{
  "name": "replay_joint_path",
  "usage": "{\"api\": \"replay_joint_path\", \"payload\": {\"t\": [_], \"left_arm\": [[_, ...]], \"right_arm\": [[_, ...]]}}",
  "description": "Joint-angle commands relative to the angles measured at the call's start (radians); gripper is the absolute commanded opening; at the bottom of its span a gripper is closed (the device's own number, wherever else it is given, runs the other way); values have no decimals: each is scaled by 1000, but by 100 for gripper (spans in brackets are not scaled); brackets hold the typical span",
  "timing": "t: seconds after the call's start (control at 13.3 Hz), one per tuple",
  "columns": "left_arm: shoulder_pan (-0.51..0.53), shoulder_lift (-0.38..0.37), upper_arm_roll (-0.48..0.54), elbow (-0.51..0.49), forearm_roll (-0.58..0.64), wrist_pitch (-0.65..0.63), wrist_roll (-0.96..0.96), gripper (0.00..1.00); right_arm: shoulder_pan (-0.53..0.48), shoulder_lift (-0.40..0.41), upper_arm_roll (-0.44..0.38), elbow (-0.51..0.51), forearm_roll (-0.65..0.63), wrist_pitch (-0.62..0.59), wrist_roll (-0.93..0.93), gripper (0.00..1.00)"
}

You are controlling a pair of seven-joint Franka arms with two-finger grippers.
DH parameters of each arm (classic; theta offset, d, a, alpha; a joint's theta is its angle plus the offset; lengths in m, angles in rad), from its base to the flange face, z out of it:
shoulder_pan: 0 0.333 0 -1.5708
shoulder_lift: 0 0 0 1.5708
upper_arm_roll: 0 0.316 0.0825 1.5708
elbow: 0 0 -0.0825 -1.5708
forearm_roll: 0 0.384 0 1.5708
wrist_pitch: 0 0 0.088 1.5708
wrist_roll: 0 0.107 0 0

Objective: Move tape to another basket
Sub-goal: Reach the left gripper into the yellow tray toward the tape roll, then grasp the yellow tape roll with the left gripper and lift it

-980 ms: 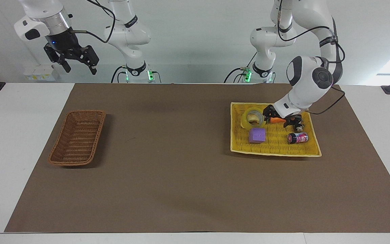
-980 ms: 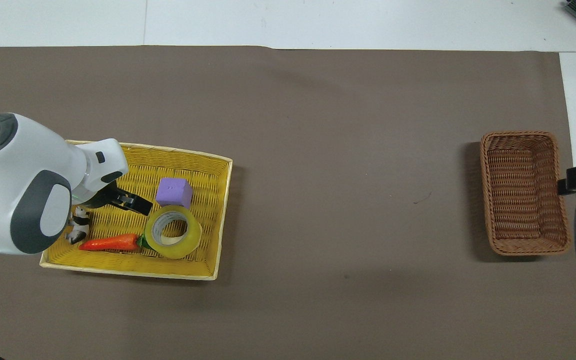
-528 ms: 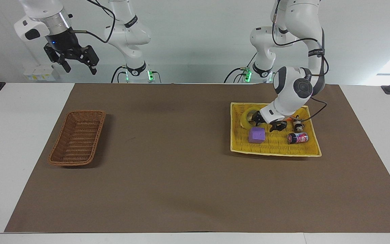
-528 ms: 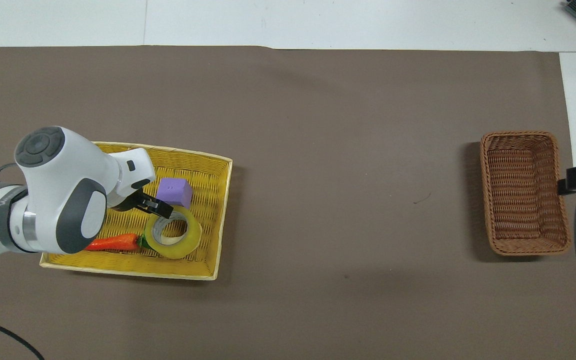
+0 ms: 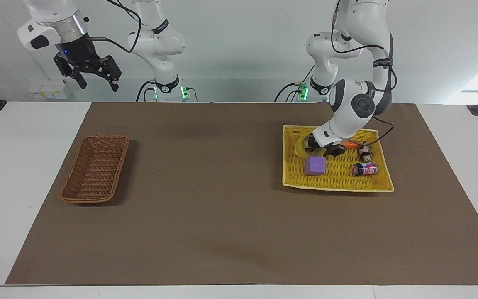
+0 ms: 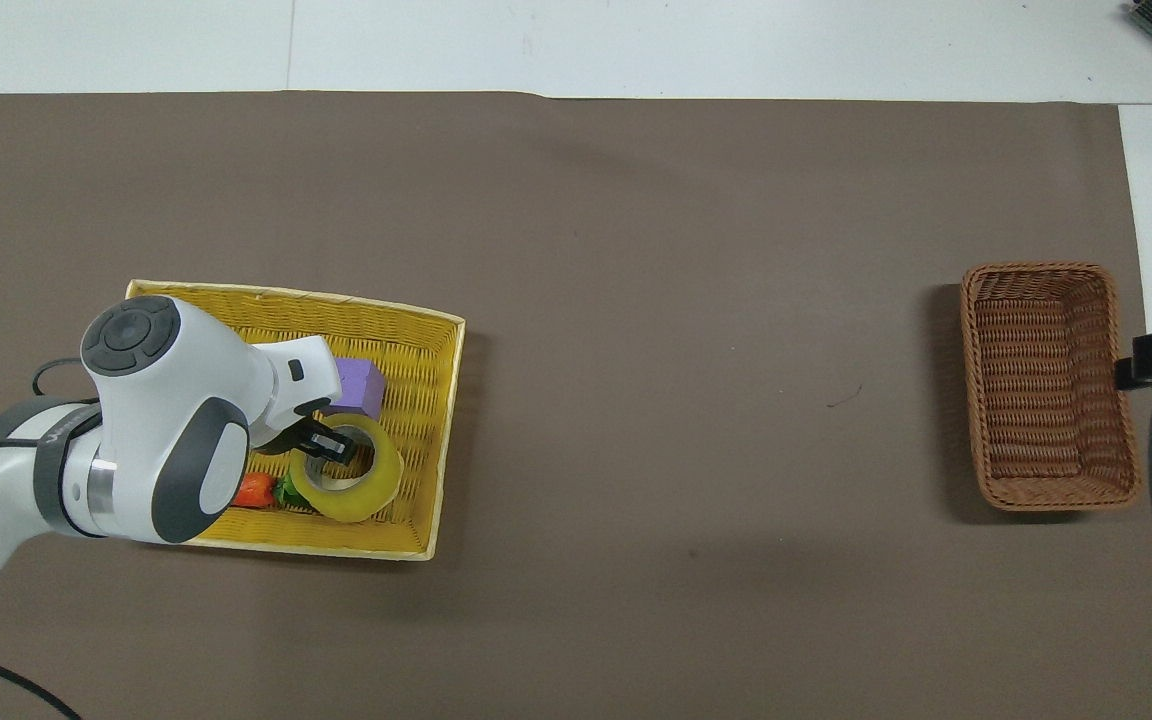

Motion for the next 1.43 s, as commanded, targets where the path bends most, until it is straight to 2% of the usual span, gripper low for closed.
{"api": "replay_joint_path", "payload": {"t": [0.0,0.23,0.53,0.6,0.9,1.06,1.36], "left_arm": [[-27,-23,18,-3,-9,-42,52,0],[-6,-34,24,52,-9,-77,50,0],[51,-49,29,246,-9,-319,8,0],[68,-51,27,289,-11,-339,-35,0],[43,-33,12,371,-44,-262,-385,0],[-4,-31,9,371,-115,-179,-536,0],[-139,-31,9,370,-118,-45,-808,0]], "right_arm": [[-13,10,8,20,20,-23,1,100],[-13,10,8,19,20,-23,1,100],[-13,10,8,20,20,-23,0,100],[-13,9,8,19,20,-25,1,100],[-13,9,8,20,20,-25,1,100],[-13,10,8,19,20,-25,1,100],[-13,10,8,20,20,-23,0,100]]}}
